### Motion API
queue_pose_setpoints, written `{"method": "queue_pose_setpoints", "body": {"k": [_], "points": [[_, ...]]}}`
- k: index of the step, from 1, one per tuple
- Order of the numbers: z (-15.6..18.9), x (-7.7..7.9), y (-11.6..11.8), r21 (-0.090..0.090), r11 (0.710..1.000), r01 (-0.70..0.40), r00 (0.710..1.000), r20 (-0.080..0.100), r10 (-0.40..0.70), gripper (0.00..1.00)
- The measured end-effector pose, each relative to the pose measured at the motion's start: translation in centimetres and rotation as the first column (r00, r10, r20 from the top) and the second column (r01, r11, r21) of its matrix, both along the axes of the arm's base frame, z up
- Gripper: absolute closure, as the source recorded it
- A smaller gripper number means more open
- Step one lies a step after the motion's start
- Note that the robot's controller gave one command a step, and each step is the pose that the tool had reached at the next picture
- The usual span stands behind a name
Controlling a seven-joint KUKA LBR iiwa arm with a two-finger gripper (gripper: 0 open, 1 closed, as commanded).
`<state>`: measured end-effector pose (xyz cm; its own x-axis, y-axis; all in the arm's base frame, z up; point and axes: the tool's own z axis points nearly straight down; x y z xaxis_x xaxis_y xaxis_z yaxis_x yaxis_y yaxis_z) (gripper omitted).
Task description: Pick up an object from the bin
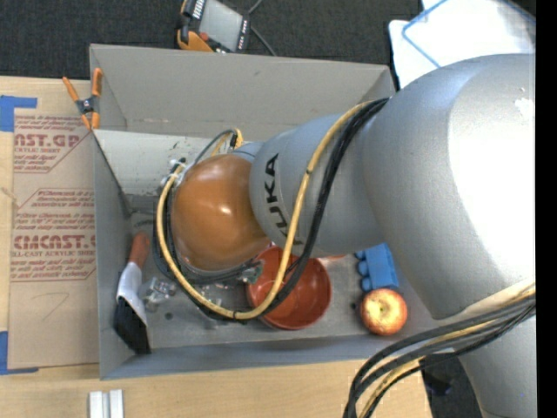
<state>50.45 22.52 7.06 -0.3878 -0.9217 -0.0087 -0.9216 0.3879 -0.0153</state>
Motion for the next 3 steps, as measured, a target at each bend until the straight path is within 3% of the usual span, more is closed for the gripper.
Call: {"method": "queue_pose_setpoints", "body": {"k": [1,2,3], "points": [[0.2,-1.4,0.4,0.001,0.999,-0.047,0.999,0.016,0.047,0.0],[0.1,-1.8,0.5,-0.011,0.937,-0.349,0.937,0.008,0.35,0.0],[1.5,0.5,-2.1,-0.002,0.984,-0.178,0.984,0.018,0.178,0.0]]}}
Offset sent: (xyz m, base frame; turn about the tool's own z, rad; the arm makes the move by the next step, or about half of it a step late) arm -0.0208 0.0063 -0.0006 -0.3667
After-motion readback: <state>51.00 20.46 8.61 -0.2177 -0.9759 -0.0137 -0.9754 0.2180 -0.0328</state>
